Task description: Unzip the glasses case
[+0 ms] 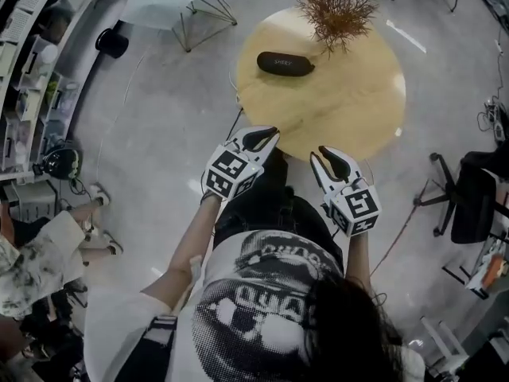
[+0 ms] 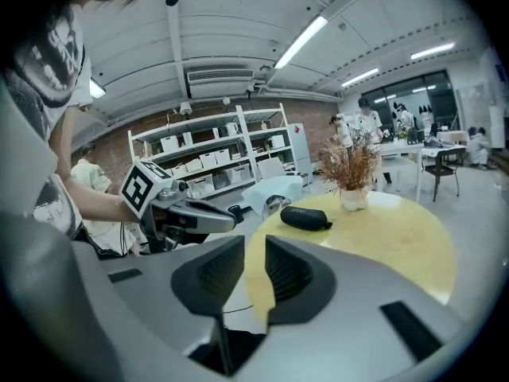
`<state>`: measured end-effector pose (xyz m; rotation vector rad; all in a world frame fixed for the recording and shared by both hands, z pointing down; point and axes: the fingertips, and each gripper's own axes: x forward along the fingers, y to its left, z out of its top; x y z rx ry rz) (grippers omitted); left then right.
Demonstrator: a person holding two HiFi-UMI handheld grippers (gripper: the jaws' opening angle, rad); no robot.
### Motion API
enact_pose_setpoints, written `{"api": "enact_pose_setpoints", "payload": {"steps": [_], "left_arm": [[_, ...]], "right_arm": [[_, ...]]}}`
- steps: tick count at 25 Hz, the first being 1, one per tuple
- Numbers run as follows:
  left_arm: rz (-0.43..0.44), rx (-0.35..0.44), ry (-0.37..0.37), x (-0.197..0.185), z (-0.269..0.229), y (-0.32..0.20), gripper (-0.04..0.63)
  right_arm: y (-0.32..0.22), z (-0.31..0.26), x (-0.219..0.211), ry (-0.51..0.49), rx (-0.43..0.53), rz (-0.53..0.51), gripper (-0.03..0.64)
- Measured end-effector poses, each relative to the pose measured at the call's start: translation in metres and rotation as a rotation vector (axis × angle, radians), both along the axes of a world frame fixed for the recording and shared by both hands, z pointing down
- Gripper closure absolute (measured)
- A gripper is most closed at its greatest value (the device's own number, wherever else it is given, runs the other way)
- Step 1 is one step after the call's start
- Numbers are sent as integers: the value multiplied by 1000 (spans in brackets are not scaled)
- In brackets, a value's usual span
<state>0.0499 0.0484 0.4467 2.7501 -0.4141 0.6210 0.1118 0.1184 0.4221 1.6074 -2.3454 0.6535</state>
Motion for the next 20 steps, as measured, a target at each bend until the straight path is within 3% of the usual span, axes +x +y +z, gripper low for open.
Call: {"api": "enact_pose_setpoints", "payload": {"steps": [4,8,13,20], "left_arm": [[-10,27,-27,-10,-5,29,580],[-29,33,-24,-19,-19,52,580],[-34,42,-40,-33,-25,69,581],[-19,31,-37,-42,-36,85,580]], "right_arm": [[25,-8,-7,-17,28,-7,556],[41,-9,-13,-31,28,-5,624],[46,-12,-26,-68,55,18,627],[48,-12,-37,-40,57,19,627]]}}
